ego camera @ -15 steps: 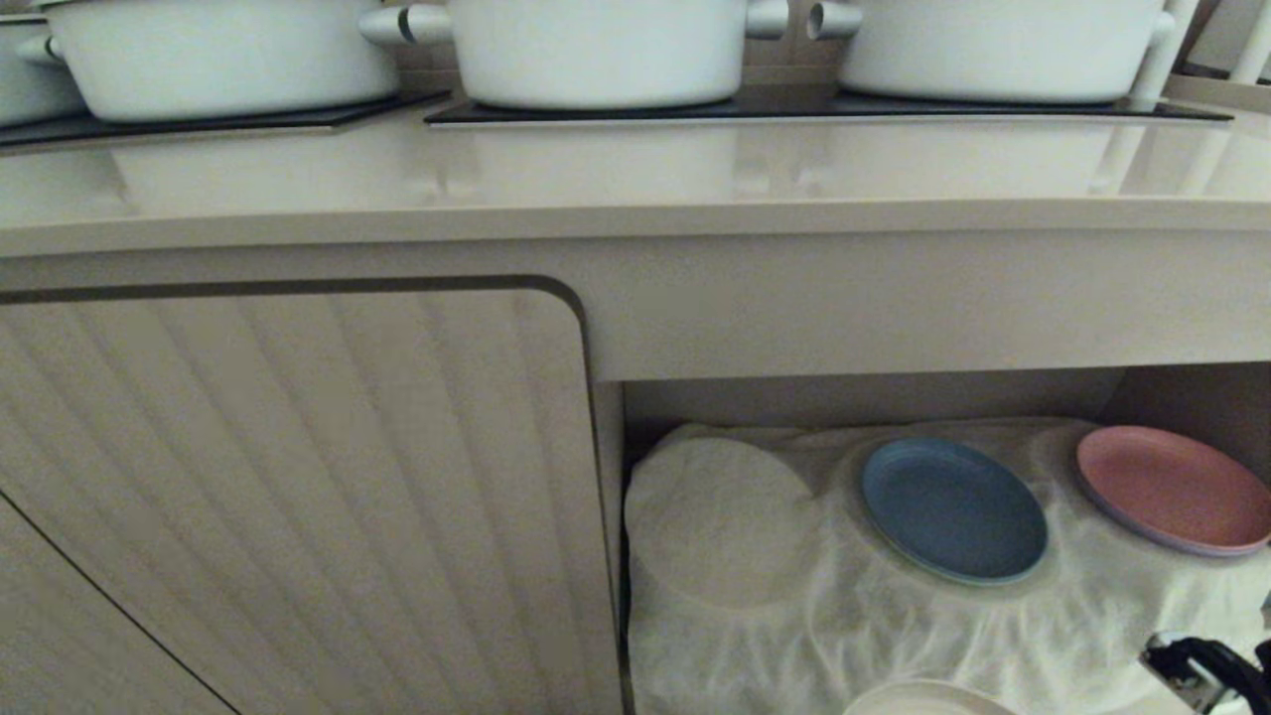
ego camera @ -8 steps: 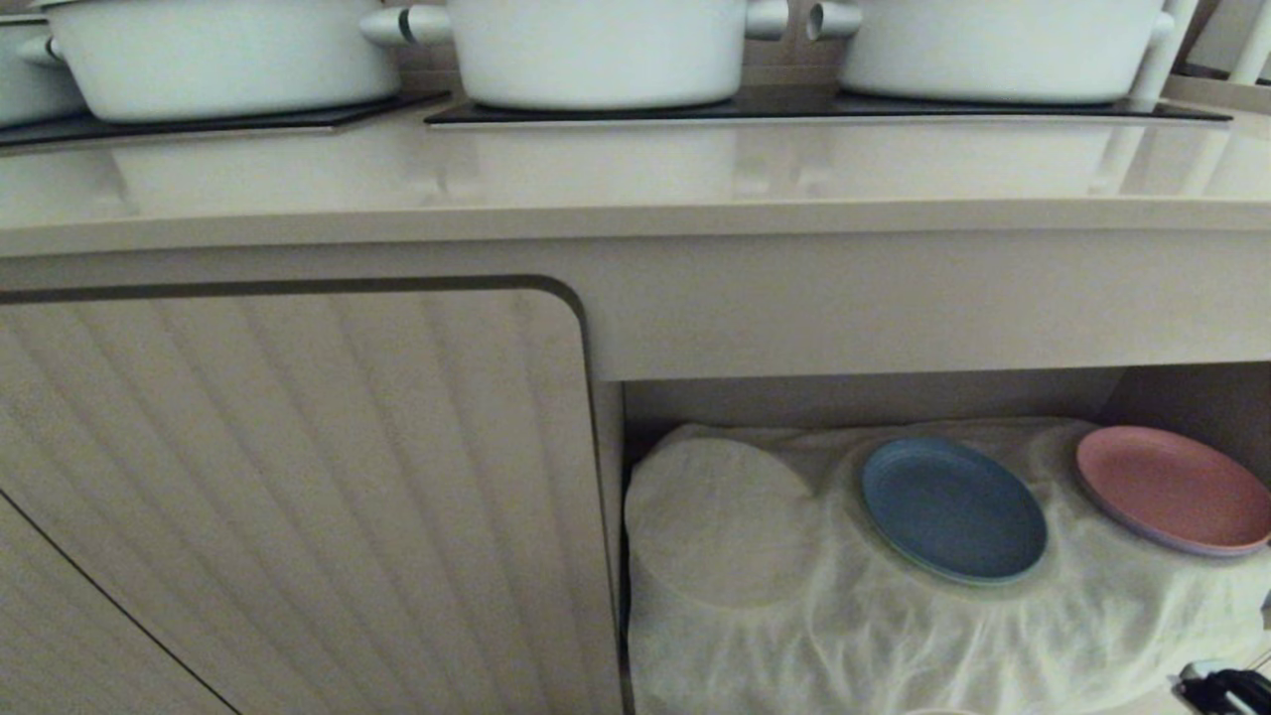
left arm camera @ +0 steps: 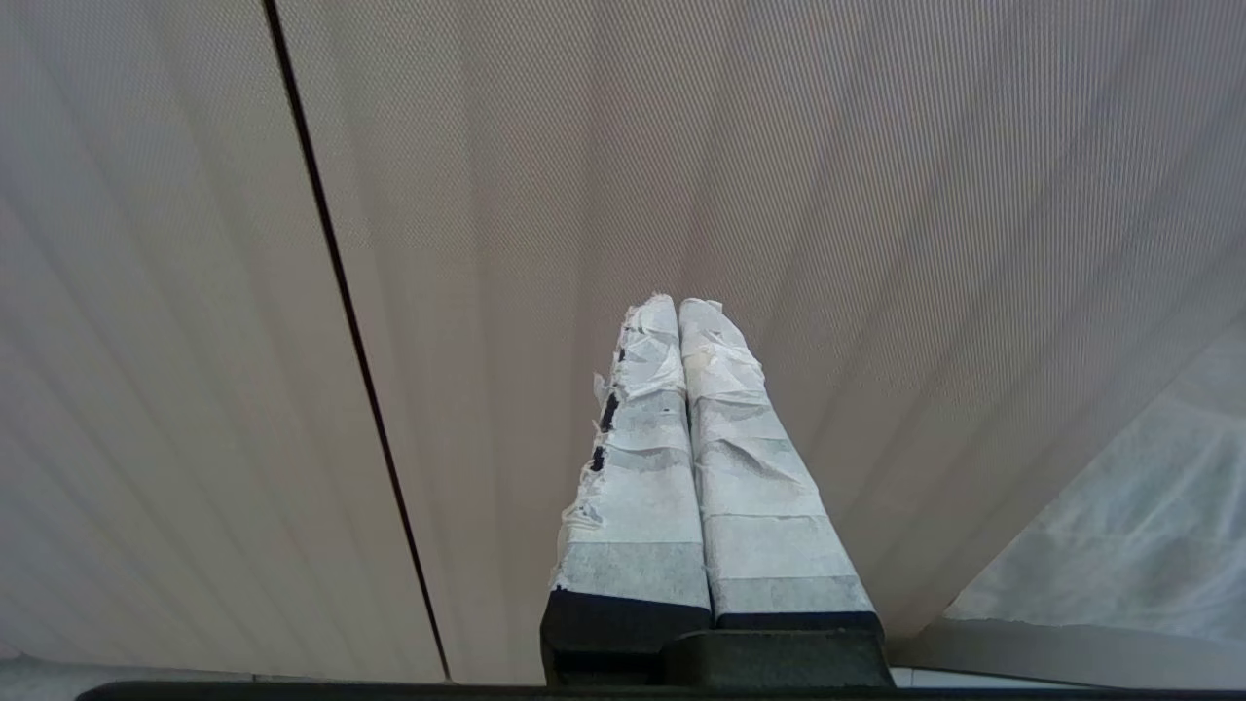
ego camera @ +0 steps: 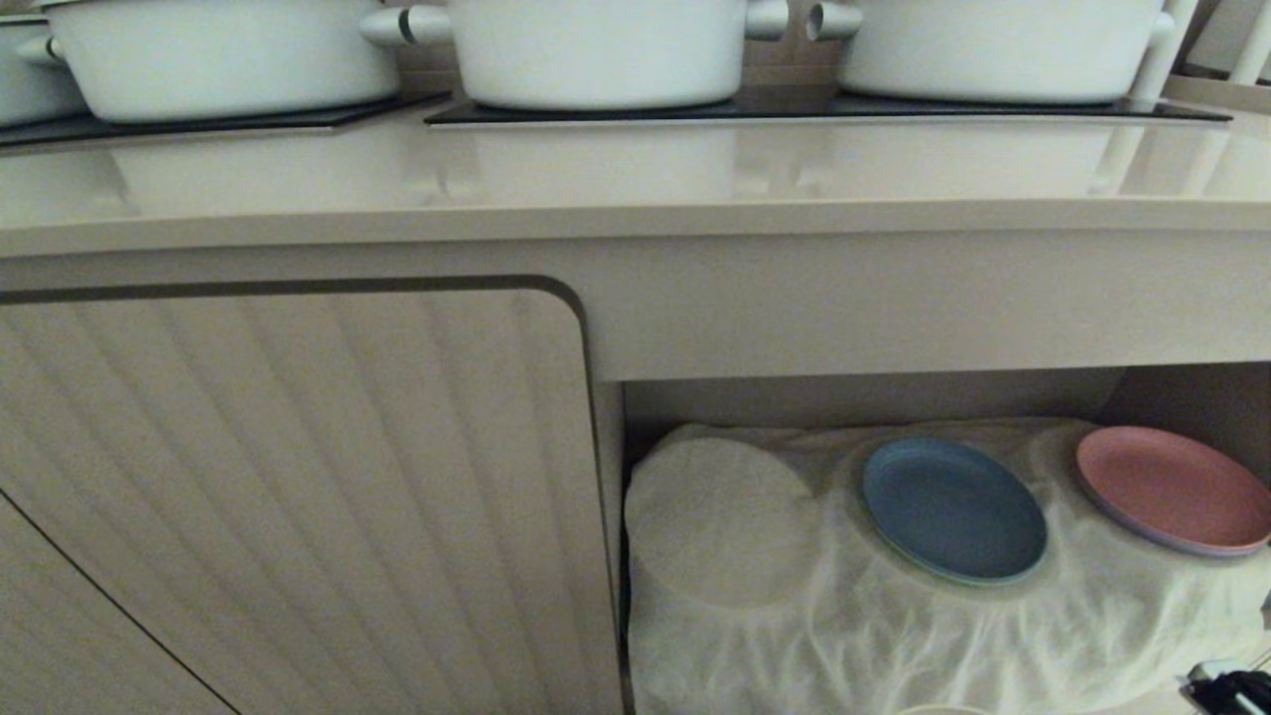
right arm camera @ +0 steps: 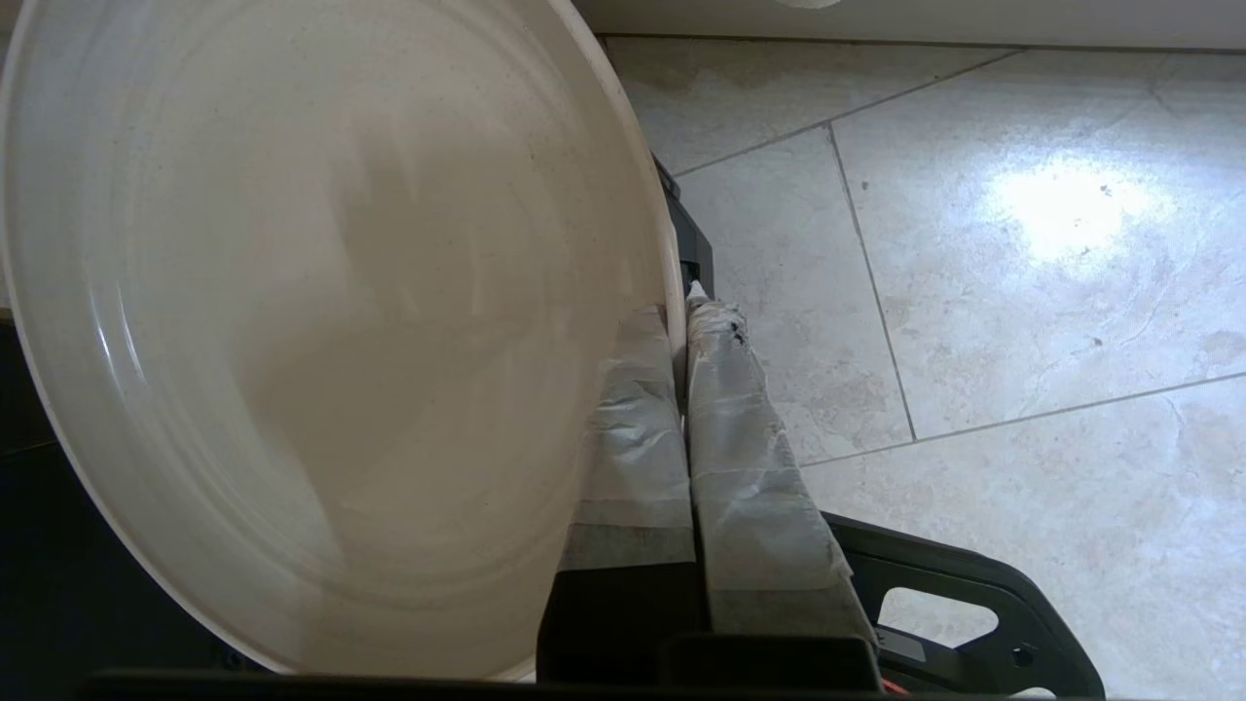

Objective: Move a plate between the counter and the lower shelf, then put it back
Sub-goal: Put the plate

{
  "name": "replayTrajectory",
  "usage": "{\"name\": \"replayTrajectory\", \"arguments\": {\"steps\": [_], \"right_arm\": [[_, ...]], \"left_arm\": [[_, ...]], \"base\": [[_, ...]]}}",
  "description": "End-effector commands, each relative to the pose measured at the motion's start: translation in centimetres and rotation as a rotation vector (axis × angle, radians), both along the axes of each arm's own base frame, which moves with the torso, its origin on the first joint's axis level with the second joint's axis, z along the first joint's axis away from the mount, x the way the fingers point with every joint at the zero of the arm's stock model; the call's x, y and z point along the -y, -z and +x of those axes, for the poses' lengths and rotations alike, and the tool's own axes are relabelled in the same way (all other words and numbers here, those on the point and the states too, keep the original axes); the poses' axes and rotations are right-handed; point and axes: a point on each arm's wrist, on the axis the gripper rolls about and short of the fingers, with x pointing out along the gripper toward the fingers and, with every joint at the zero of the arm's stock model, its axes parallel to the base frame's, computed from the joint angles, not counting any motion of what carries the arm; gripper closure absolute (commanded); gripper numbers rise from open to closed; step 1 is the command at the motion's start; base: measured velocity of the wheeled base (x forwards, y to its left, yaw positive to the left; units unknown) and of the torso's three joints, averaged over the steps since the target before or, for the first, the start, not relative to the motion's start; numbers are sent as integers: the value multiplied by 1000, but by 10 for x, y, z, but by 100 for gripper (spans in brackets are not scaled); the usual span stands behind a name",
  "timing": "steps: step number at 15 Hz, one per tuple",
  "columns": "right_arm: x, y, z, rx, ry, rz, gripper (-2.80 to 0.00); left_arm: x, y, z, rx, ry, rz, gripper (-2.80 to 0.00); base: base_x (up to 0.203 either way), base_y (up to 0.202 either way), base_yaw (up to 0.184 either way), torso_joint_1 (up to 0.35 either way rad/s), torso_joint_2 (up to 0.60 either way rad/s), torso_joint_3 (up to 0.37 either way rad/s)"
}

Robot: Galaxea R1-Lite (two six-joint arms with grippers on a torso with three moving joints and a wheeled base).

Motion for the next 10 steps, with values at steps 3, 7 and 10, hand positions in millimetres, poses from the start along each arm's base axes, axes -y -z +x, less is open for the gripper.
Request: {"name": "replayTrajectory", "arguments": {"steps": [3, 7, 10], "right_arm": [[0, 0, 0, -4, 0, 1, 0], [0, 1, 0, -5, -2, 0, 0], [0, 1, 0, -8, -2, -1, 0]], "left_arm": [[0, 0, 0, 2, 0, -1, 0], [0, 0, 0, 2, 0, -2, 0], [0, 0, 0, 2, 0, -3, 0]], "base": [[0, 0, 0, 0, 0, 0], [2, -102, 5, 0, 2, 3], [0, -194, 0, 6, 2, 2]]}}
